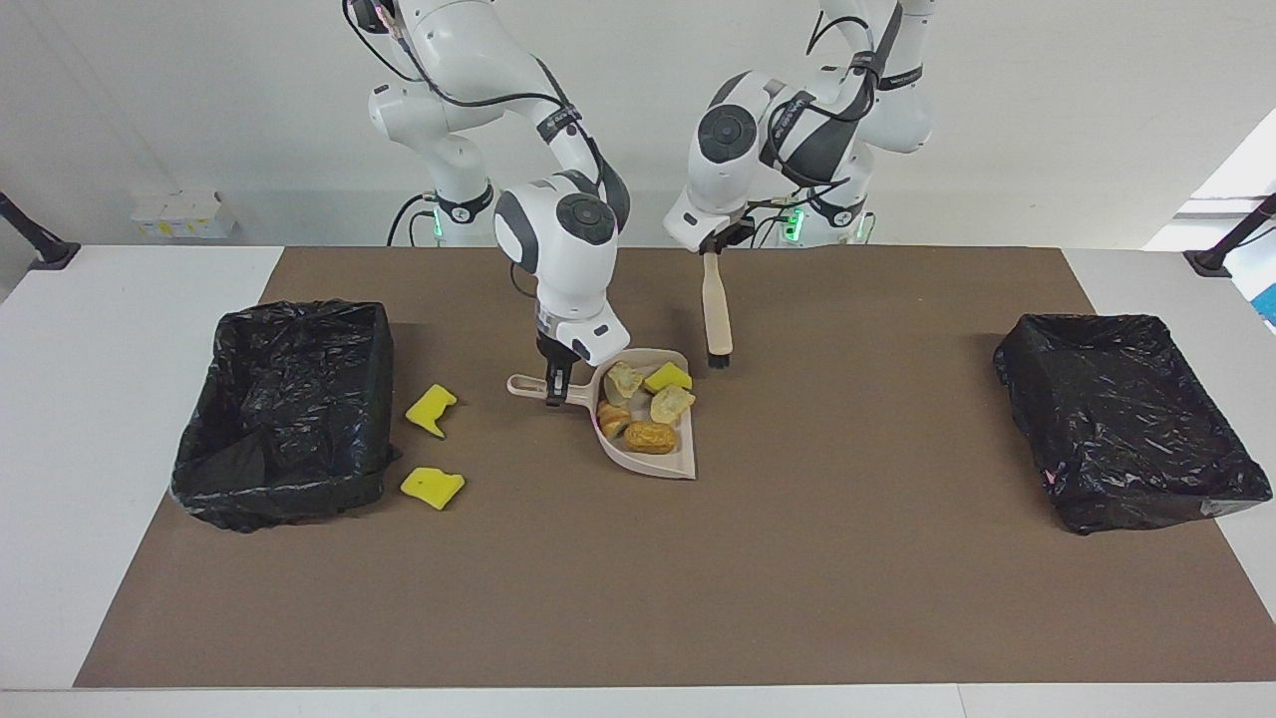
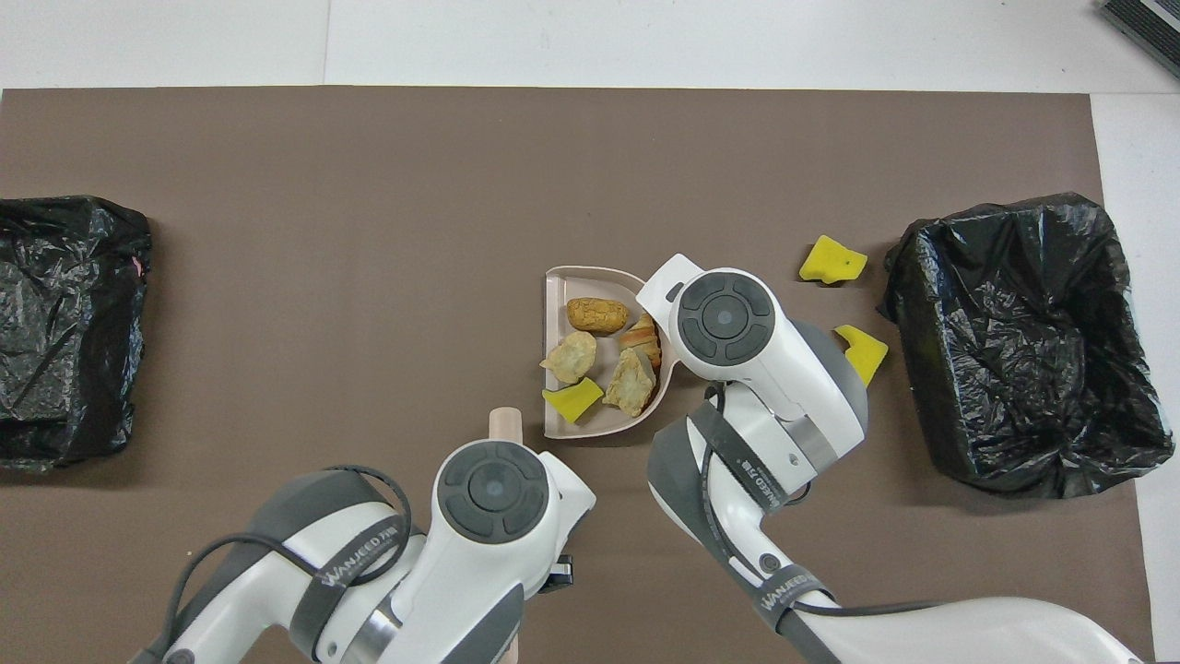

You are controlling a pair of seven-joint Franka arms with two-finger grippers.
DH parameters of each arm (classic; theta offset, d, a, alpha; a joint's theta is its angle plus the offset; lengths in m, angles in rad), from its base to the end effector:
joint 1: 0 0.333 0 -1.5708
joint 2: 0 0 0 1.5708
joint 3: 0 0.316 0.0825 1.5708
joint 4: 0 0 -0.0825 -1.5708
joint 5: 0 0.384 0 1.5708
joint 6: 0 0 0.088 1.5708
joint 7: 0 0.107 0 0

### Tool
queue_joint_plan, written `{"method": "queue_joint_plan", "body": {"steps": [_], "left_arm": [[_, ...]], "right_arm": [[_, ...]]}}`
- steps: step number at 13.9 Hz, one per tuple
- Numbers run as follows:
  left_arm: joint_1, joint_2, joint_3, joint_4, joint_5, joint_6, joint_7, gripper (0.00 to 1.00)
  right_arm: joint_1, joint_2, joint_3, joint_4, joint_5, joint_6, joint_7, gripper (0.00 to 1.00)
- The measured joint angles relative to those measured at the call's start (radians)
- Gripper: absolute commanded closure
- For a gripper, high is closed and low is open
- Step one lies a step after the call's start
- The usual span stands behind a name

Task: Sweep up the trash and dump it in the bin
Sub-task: 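Carry the dustpan over the bin with the right gripper and tip it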

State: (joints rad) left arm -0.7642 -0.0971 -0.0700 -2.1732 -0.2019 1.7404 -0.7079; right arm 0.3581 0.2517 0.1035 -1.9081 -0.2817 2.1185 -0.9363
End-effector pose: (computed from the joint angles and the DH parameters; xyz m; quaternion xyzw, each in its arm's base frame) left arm 0.3061 -0.3652 0.4132 -0.9814 0.0279 0.1832 0.0500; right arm 0.5514 0.2570 0.3652 0.7113 0.6947 -0.0433 0.0982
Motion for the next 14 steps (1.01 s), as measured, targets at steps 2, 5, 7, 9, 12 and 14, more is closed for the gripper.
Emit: {"method": "queue_joint_plan", "body": {"steps": [2, 5, 7, 9, 12, 14], "left_arm": [[-0.06, -0.041, -0.004, -0.063, 0.001, 0.049, -0.056, 1.0], [-0.128, -0.098, -0.008, -0.176, 0.001, 0.134, -0.132, 1.0], [-0.141, -0.11, -0.008, -0.229, 0.001, 0.208, -0.154, 1.0], [-0.141, -0.107, -0.006, -0.262, 0.001, 0.281, -0.154, 1.0], [-0.145, -0.099, -0.005, -0.272, -0.012, 0.315, -0.154, 1.0], [-0.151, -0.092, -0.008, -0.275, -0.023, 0.324, -0.154, 1.0]], "right_arm": [[-0.009, -0.019, 0.0, 0.002, 0.004, -0.003, 0.0, 1.0], [-0.047, -0.057, 0.0, 0.006, 0.027, -0.02, -0.051, 1.0], [-0.095, -0.082, -0.002, 0.024, 0.042, -0.071, -0.103, 1.0], [-0.136, -0.097, -0.004, 0.067, 0.054, -0.151, -0.146, 1.0], [-0.2, -0.107, -0.006, 0.121, 0.062, -0.213, -0.186, 1.0], [-0.249, -0.118, -0.007, 0.154, 0.062, -0.249, -0.203, 1.0]]}}
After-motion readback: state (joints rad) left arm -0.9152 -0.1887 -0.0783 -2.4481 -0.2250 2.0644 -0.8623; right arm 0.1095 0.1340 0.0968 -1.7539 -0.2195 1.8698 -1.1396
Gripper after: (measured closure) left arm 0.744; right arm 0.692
